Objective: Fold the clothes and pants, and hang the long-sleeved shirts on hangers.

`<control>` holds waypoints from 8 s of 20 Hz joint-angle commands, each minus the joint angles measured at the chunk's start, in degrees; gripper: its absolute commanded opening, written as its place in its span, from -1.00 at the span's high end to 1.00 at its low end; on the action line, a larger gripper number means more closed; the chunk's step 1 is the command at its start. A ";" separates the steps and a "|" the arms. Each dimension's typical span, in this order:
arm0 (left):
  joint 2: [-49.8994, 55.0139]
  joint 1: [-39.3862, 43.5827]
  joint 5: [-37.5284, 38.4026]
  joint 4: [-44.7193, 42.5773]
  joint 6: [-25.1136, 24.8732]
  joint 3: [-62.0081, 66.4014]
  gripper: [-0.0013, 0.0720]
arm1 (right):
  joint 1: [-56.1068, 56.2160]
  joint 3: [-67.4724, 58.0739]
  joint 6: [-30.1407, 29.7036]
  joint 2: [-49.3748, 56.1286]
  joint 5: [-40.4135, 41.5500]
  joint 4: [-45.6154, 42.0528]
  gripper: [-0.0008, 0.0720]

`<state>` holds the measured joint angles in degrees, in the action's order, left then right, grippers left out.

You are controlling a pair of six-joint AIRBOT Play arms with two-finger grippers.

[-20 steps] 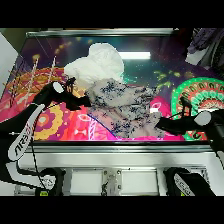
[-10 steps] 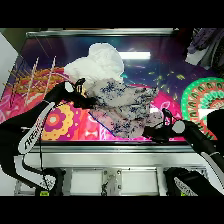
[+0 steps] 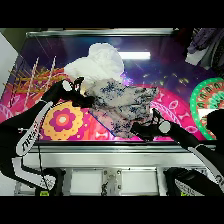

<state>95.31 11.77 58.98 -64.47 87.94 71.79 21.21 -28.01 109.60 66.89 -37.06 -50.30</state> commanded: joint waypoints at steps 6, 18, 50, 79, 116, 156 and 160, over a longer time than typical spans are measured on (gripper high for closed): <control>-13.31 -0.24 2.45 0.00 -0.11 2.27 0.93 | -2.34 -10.75 -11.63 -3.58 -1.75 -5.75 0.95; -45.13 12.63 -5.35 1.09 -0.09 36.70 0.93 | -10.64 -73.75 -15.82 -23.58 -14.01 -19.56 0.95; -19.69 4.76 15.02 4.72 2.78 -4.68 0.93 | -11.43 -46.29 -17.42 8.41 -43.36 -27.76 0.95; 4.98 1.60 14.08 7.52 2.25 15.04 0.93 | 12.57 -45.88 -13.49 28.98 -21.18 -61.68 -0.62; -16.52 19.15 -4.68 -14.58 5.70 -6.01 -0.75 | 12.22 -45.88 0.83 8.26 -34.14 -44.94 0.94; -0.59 15.63 -15.15 -26.95 20.13 1.92 -0.70 | 12.24 -45.88 1.46 8.26 -34.40 -42.84 0.94; 1.42 14.71 -11.52 -26.95 20.11 1.68 0.46 | 12.22 -45.88 1.44 8.26 -34.38 -43.10 0.94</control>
<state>95.18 27.11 44.38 -91.29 108.20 72.90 33.45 -73.87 111.07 75.20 -71.37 -93.19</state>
